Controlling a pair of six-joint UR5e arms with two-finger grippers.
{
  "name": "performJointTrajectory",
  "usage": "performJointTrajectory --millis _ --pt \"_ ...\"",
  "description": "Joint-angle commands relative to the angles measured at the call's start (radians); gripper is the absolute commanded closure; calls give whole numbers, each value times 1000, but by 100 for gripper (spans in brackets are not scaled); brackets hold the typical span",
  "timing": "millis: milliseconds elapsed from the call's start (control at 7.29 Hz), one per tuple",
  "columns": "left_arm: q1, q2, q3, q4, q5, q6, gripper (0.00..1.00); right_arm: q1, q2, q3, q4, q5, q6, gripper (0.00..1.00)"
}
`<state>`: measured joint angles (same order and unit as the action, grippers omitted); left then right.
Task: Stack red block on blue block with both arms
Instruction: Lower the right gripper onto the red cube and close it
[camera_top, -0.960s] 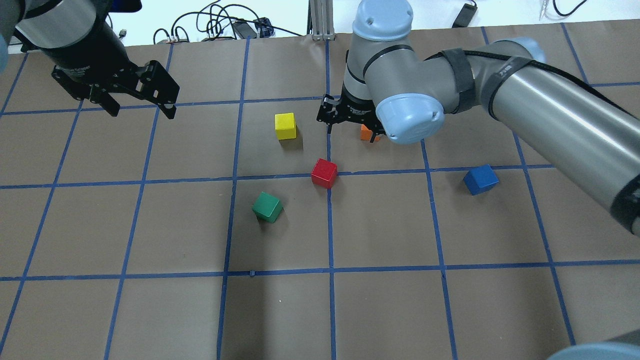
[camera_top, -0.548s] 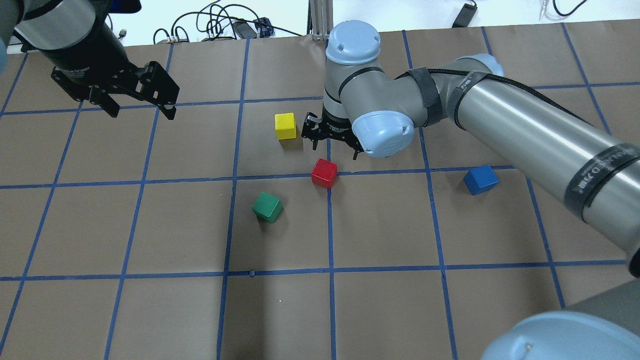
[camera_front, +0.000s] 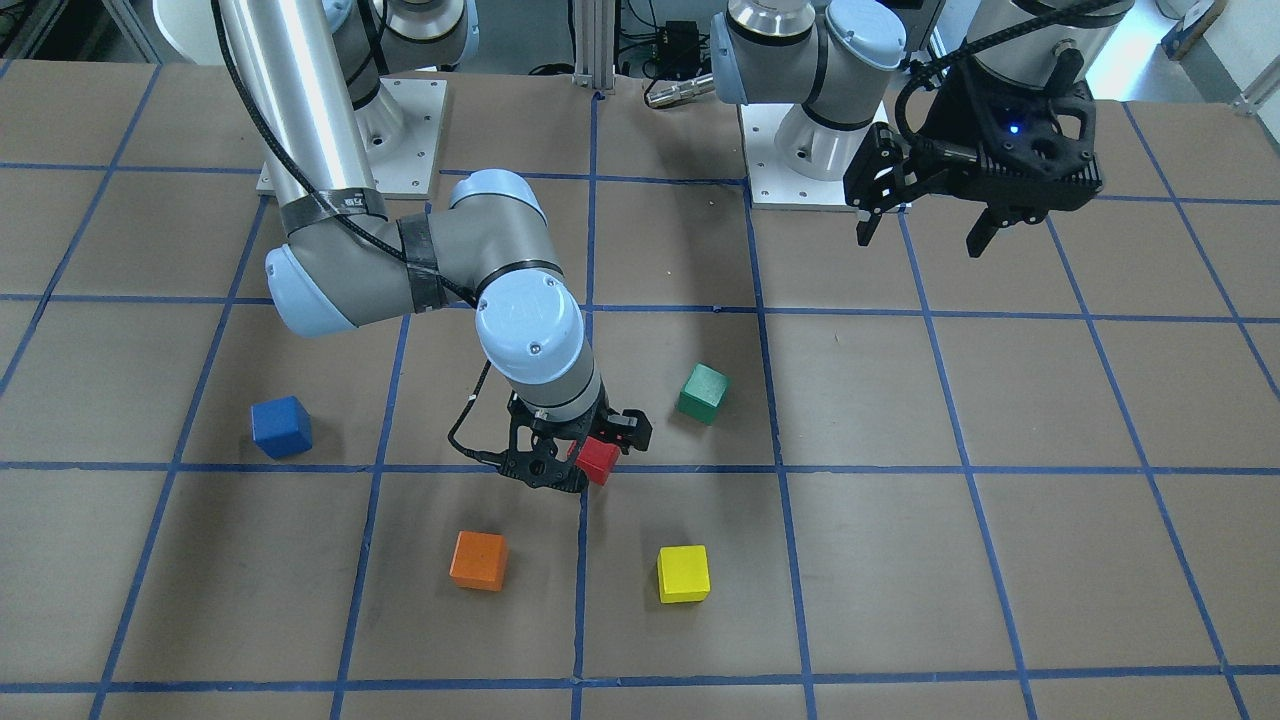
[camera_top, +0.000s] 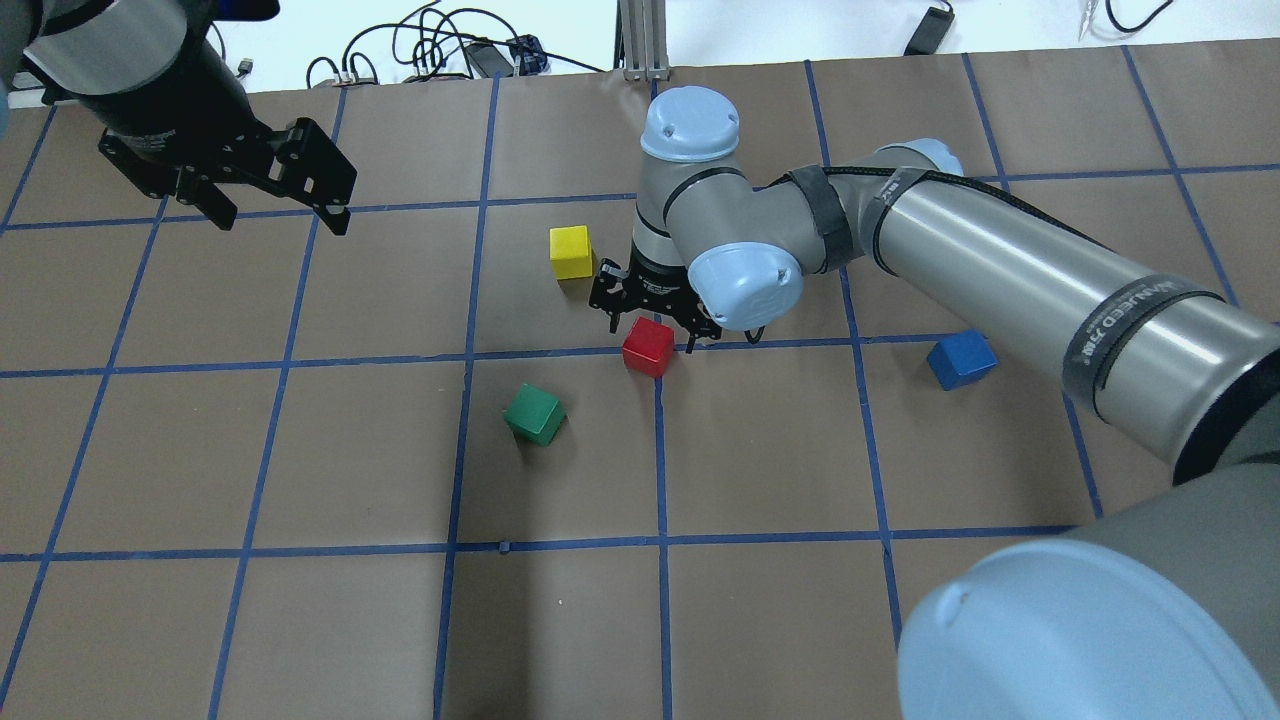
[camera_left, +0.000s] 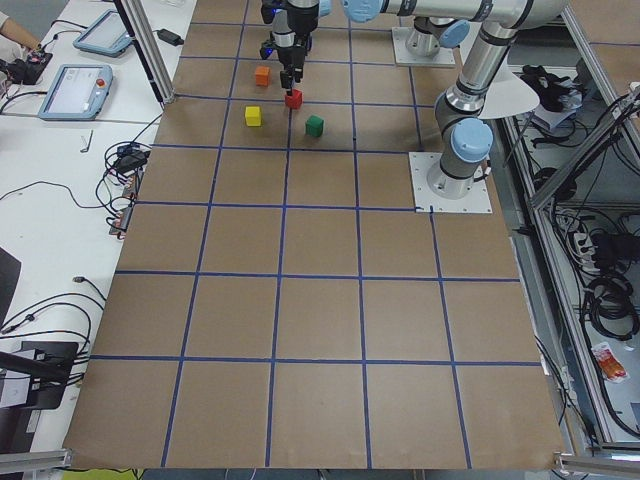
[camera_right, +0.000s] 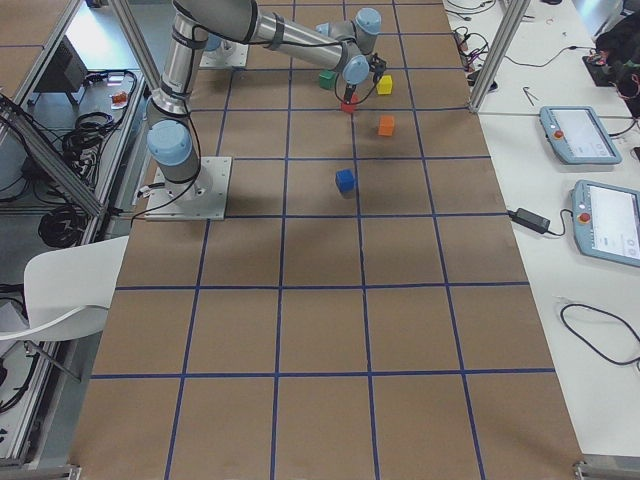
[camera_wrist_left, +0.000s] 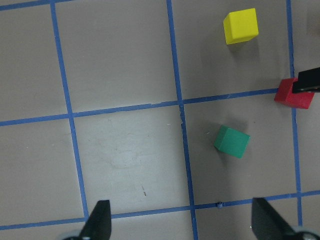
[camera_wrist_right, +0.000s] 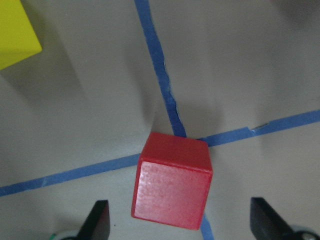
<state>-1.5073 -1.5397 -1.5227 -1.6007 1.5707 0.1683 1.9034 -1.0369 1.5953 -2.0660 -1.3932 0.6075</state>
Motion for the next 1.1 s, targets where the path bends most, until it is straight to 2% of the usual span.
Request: performJointTrajectory --millis 0,137,274,411,685,823,960 --pt "-1 4 -4 21 0 2 0 0 21 2 -5 2 -2 0" --pt "-1 4 -5 19 -1 -3 0 0 21 0 -9 2 0 39" --pt "-2 9 -7 18 -1 -15 0 0 21 -2 -16 2 2 86" --pt "-2 13 -7 16 -3 -16 0 0 20 -2 -16 3 2 100" --pt "-2 15 -8 12 2 -18 0 -3 11 -32 -6 -4 -8 100" --pt "-2 16 -10 10 6 -19 0 -7 -6 -87 35 -13 -14 100" --pt "-4 15 -8 15 0 -19 0 -24 -24 -165 176 -17 -27 100"
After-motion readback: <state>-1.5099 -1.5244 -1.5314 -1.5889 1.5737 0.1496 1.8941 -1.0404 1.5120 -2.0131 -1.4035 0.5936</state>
